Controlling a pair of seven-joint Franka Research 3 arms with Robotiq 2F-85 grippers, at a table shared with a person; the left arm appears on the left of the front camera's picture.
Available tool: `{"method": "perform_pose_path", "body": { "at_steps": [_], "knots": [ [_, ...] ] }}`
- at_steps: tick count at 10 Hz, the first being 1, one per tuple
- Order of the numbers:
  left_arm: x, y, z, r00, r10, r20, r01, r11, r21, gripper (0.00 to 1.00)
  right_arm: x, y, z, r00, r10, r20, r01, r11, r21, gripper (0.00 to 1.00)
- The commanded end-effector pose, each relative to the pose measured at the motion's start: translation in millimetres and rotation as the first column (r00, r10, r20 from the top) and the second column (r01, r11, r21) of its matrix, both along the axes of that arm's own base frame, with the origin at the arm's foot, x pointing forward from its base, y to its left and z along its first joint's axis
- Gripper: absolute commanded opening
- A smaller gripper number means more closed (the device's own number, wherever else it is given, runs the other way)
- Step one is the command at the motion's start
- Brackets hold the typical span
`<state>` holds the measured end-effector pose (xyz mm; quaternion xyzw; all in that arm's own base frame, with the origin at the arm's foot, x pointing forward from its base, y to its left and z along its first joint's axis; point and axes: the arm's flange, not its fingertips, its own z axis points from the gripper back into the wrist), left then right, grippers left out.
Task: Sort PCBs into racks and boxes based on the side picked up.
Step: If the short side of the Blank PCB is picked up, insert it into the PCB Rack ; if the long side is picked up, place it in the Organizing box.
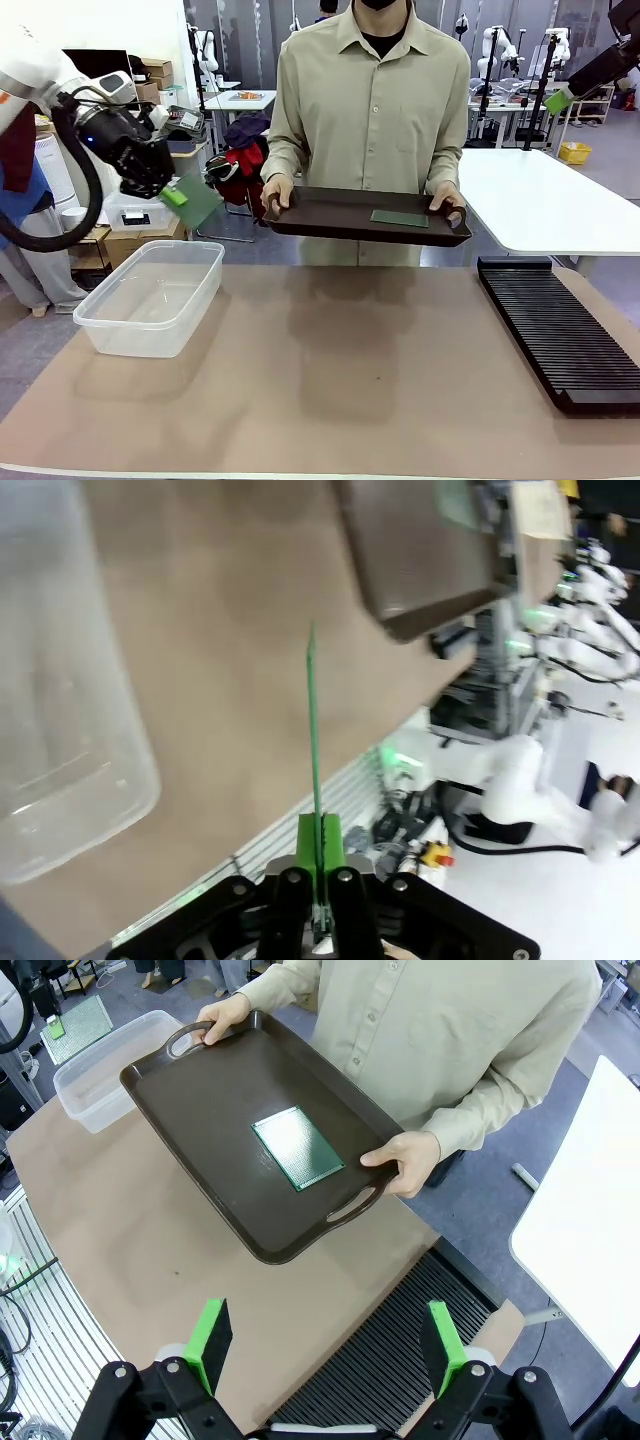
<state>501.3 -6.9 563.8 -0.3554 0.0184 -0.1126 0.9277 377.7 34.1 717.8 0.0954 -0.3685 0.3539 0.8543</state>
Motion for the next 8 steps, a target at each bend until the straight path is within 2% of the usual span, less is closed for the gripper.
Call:
{"method": "perform_pose_path", "body": {
  "at_steps": [1,2,3,4,6,8],
  "knots": [
    [-11,-4,-23,0.998,0.057,-0.005,-0.056,0.983,0.173,0.03,-2,-1,-3,1.000,0.009,-0.001,-0.009,1.000,-0.002,1.00],
    [-7,-2,-40,0.998,0.056,-0.009,-0.053,0.975,0.215,0.03,-2,-1,-3,1.000,0.009,-0.001,-0.009,1.000,-0.002,1.00],
    [-1,1,-61,0.995,0.093,0.025,-0.097,0.950,0.297,0.03,-2,-1,-3,1.000,0.009,-0.001,-0.009,1.000,-0.002,1.00],
    [-1,0,-74,0.994,0.084,0.075,-0.103,0.945,0.310,0.03,-2,-1,-3,1.000,0.009,-0.001,-0.009,1.000,-0.002,1.00],
    [4,6,-92,0.986,0.064,0.156,-0.117,0.925,0.362,0.03,-2,-1,-3,1.000,0.009,-0.001,-0.009,1.000,-0.002,1.00],
    [9,7,-100,0.977,0.083,0.196,-0.148,0.927,0.345,0.03,-2,-1,-3,1.000,0.009,-0.001,-0.009,1.000,-0.002,1.00]
  ]
}}
